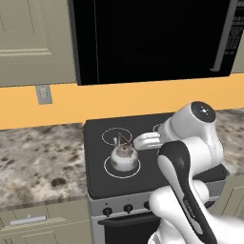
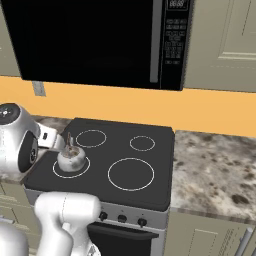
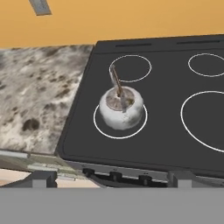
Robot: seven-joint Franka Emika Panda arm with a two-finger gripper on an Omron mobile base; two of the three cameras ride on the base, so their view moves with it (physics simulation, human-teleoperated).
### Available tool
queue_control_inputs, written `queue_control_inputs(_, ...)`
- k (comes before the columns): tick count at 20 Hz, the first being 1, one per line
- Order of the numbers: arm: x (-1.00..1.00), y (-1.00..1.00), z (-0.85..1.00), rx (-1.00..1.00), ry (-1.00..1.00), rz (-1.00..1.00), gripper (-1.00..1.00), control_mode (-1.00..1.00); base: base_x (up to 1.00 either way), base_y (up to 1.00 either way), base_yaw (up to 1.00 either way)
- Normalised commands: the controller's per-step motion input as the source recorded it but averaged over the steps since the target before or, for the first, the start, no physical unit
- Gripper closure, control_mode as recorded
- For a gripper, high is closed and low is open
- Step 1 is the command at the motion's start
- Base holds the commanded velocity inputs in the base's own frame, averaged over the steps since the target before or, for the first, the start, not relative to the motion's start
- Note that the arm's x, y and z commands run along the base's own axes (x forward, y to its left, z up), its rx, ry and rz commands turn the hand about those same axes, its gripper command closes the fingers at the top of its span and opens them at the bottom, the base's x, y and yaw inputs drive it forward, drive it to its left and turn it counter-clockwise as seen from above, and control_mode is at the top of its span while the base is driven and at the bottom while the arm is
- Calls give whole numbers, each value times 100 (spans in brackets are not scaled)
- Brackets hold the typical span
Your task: The kettle is done boiling. Turn off the stove, then wait for 300 timesteps before moving the kettle to the dining table.
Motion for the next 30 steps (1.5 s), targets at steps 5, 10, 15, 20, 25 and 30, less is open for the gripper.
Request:
queue_control_inputs(5, 26, -1, -8, 0, 3, 0, -100, -100, 0, 0, 0)
queue_control_inputs(10, 29, 0, -7, 1, 3, 0, -100, -100, 0, 0, 0)
queue_control_inputs(15, 25, 0, -10, 1, 2, 0, -100, -100, 0, 0, 0)
queue_control_inputs(20, 26, 0, -11, 0, 4, 0, -100, -100, 0, 0, 0)
queue_control_inputs(25, 34, 0, -1, 0, 6, 0, -100, -100, 0, 0, 0)
queue_control_inputs(30, 45, 5, 0, -2, 8, 0, -100, -100, 0, 0, 0)
